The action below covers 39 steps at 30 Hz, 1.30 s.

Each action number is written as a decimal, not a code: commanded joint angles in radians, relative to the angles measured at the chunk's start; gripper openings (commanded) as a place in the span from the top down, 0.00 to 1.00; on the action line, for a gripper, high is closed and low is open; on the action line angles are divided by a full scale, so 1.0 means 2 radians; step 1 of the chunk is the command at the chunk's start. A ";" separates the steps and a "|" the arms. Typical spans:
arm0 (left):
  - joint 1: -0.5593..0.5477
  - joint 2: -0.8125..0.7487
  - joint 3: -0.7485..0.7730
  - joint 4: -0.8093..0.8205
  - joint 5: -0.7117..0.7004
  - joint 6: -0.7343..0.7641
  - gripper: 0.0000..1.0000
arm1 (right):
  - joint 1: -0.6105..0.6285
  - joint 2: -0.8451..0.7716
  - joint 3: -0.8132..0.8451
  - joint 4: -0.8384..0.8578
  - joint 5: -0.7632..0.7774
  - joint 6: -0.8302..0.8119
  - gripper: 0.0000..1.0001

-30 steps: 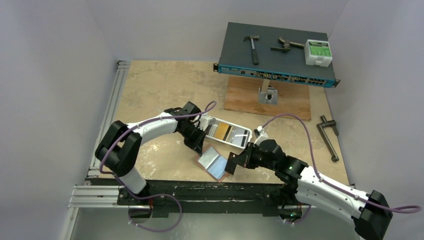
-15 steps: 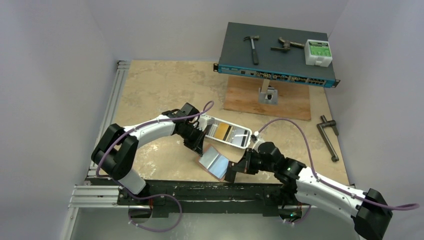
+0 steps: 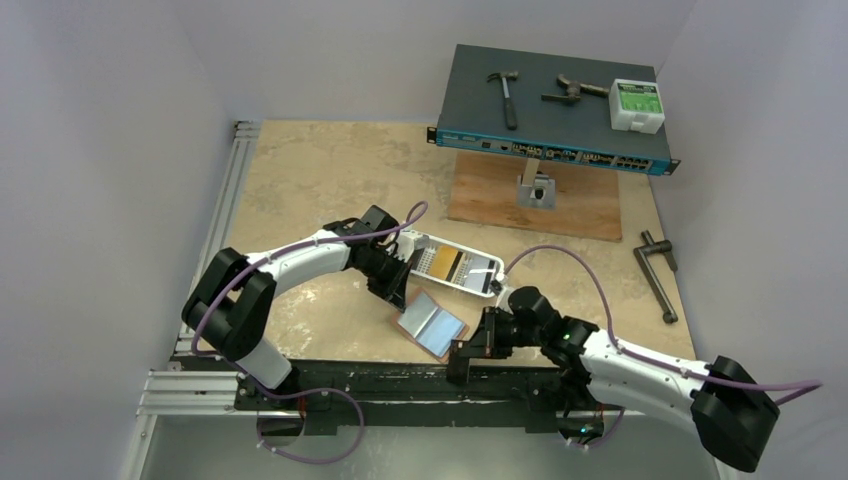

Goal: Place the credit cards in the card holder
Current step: Pick up the card holder from the center of the board.

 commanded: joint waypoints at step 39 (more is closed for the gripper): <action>0.003 -0.020 0.007 -0.001 0.004 0.009 1.00 | -0.022 0.082 0.008 0.084 -0.062 -0.031 1.00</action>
